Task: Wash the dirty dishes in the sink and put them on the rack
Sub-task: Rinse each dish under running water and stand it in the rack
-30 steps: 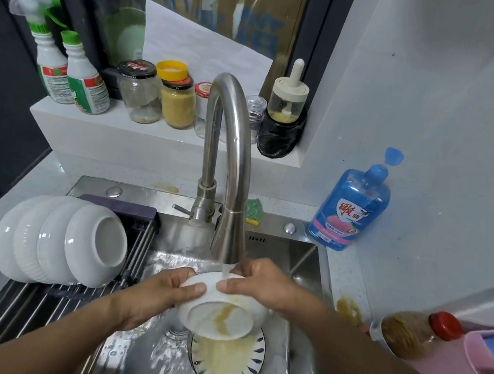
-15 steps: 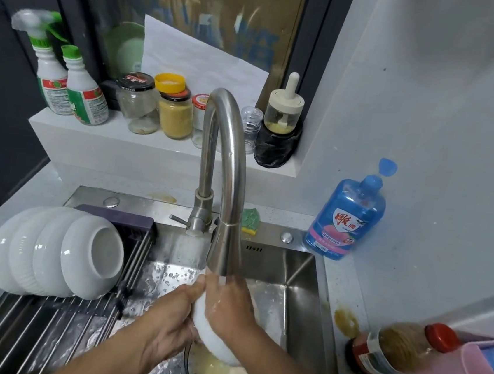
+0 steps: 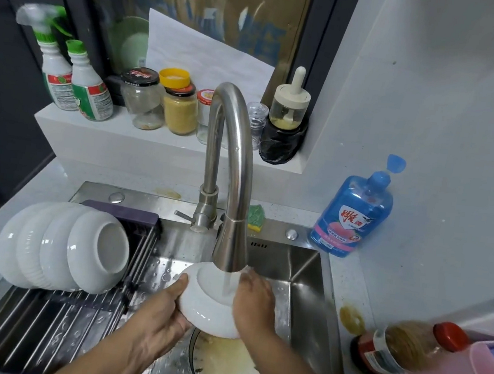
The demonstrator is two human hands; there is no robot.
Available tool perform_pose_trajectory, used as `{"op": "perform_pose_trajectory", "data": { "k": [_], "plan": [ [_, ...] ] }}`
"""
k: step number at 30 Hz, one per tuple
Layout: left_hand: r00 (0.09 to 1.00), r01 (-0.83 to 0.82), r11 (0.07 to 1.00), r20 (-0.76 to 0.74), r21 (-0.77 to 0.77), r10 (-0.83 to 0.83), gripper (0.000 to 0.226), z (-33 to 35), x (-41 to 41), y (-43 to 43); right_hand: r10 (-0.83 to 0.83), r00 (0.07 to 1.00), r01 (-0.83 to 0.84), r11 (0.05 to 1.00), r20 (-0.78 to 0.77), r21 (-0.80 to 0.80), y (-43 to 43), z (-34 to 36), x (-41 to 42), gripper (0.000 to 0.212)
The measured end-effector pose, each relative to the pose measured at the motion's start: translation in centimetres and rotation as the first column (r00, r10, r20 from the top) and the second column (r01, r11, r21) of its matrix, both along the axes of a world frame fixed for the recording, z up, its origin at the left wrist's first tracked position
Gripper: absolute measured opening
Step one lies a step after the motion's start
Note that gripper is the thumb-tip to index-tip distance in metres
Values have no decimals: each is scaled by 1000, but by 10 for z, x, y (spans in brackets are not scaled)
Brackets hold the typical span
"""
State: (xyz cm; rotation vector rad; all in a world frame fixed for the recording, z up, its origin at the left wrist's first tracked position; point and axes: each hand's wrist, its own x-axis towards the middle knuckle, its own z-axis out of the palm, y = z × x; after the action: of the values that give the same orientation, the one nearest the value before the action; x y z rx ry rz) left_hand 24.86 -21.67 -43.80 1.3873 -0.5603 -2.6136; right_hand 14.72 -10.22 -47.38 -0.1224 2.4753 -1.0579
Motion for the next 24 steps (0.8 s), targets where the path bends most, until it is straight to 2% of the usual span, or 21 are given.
{"op": "perform_pose_trajectory", "data": {
  "k": [2, 5, 6, 8, 10, 12, 13, 14, 16, 18, 20, 22, 24],
  "plan": [
    [999, 31, 999, -15, 13, -31, 31, 2, 8, -4, -108, 966, 114, 993, 235, -12, 2, -2, -15, 41],
    [997, 83, 997, -7, 6, -83, 32, -7, 20, -15, -227, 789, 342, 934, 571, -102, 10, 1, -26, 52],
    [994, 107, 994, -22, -3, -107, 33, -8, 23, -19, -222, 755, 370, 921, 617, -122, 12, 3, -27, 55],
    [984, 180, 980, 25, -86, -179, 35, -19, 27, -24, -188, 753, 359, 921, 630, -154, 12, 7, -25, 55],
    [942, 329, 913, 158, -241, -297, 38, -29, 25, -22, -203, 825, 324, 935, 527, -147, 5, 11, -19, 51],
    [867, 490, 781, 305, -386, -393, 47, -29, 18, -13, -183, 923, 243, 960, 339, -142, -3, 19, -11, 43],
    [847, 529, 724, 334, -444, -414, 51, -29, 13, -8, -148, 955, 185, 975, 255, -126, -7, 24, -7, 38],
    [845, 533, 681, 349, -502, -405, 52, -26, 8, -3, -106, 977, 126, 987, 185, -98, -9, 29, -2, 32],
    [877, 481, 625, 355, -616, -325, 39, -17, -6, 5, -28, 995, 34, 997, 95, -63, -11, 38, 3, 24],
    [895, 447, 537, 359, -715, -266, 29, -11, -18, 8, 43, 999, -42, 998, 19, -47, -11, 44, 7, 28],
    [892, 451, 415, 380, -790, -246, 36, -15, -28, 5, 120, 990, -123, 992, -79, -34, -8, 44, 11, 34],
    [881, 472, 397, 399, -787, -255, 33, -16, -36, 0, 146, 980, -155, 987, -138, -52, -4, 44, 14, 36],
    [873, 488, 466, 396, -738, -285, 29, -8, -40, -5, 146, 975, -166, 980, -166, -111, 1, 45, 14, 35]
  ]
}}
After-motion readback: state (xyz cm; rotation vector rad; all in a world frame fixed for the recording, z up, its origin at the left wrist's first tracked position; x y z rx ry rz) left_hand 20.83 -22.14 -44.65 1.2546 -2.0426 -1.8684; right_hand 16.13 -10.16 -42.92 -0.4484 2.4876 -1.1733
